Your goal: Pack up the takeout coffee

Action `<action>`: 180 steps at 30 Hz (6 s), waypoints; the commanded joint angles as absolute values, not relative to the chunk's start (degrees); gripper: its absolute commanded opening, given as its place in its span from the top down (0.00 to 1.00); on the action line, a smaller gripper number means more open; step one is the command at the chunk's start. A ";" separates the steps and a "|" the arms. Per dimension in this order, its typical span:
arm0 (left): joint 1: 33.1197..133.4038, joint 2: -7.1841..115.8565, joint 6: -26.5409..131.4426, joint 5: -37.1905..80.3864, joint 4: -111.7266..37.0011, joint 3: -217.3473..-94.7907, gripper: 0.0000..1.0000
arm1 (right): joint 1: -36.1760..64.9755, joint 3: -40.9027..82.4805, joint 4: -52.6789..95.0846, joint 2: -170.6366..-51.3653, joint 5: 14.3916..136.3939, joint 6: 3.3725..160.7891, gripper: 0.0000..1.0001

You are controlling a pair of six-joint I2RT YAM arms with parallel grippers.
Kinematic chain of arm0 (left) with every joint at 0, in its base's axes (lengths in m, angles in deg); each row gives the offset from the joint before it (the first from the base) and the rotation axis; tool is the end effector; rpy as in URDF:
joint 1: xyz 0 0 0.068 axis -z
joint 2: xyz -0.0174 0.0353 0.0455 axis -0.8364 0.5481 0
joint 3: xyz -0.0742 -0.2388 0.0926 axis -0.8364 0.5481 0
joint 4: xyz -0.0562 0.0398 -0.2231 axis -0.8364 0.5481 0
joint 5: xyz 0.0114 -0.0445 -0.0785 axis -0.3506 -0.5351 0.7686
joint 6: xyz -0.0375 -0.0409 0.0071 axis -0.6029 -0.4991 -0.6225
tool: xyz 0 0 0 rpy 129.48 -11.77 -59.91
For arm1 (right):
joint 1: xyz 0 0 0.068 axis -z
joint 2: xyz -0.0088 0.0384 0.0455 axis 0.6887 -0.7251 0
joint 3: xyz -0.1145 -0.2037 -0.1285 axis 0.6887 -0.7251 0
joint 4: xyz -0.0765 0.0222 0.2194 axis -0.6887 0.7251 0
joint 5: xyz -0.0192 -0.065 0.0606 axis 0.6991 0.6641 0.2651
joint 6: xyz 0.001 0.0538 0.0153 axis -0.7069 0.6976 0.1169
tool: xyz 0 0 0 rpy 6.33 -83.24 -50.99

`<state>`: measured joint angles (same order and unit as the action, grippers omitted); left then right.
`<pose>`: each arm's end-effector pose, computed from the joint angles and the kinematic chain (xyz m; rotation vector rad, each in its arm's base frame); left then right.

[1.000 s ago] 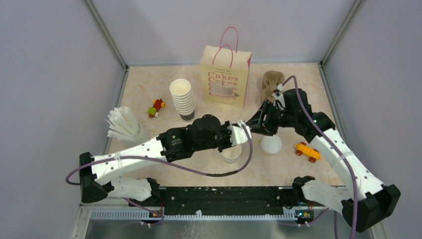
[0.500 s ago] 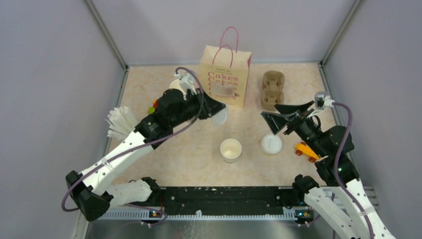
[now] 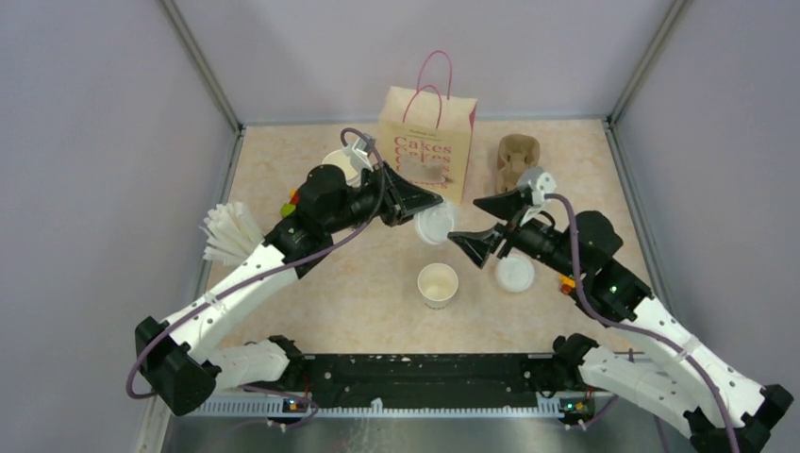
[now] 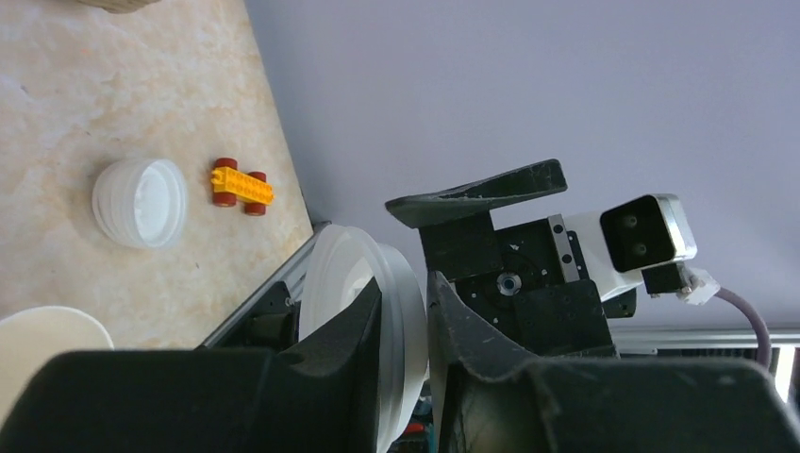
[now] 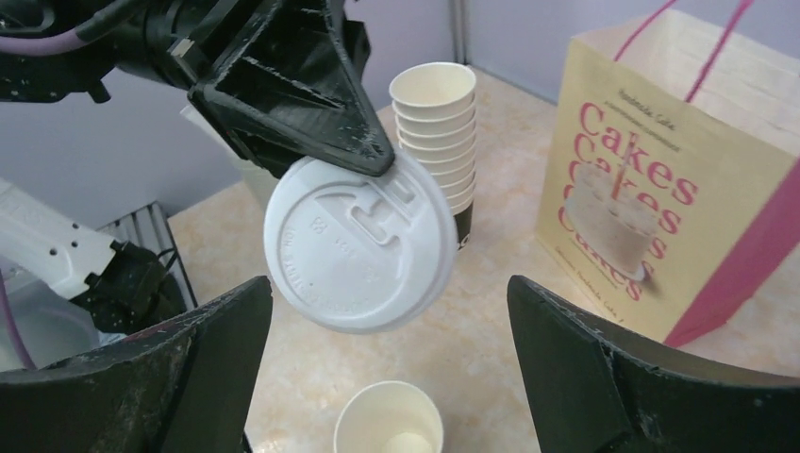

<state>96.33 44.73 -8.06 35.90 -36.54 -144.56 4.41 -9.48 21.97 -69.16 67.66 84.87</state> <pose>0.1781 -0.1663 0.3817 -0.1961 1.9664 -1.7202 0.1011 0.0953 0.3684 -0.6102 1.4306 0.8788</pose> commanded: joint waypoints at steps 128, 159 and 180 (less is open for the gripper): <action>116.86 68.61 50.54 7.45 10.15 -171.28 0.17 | -6.69 2.58 51.36 -54.18 102.31 95.42 0.07; 118.55 68.59 51.99 12.07 8.44 -162.21 0.12 | -6.66 2.68 45.87 -60.39 100.03 94.76 0.10; 119.70 69.66 51.67 11.73 5.92 -159.22 0.08 | -6.67 1.89 47.11 -58.58 100.29 96.33 0.11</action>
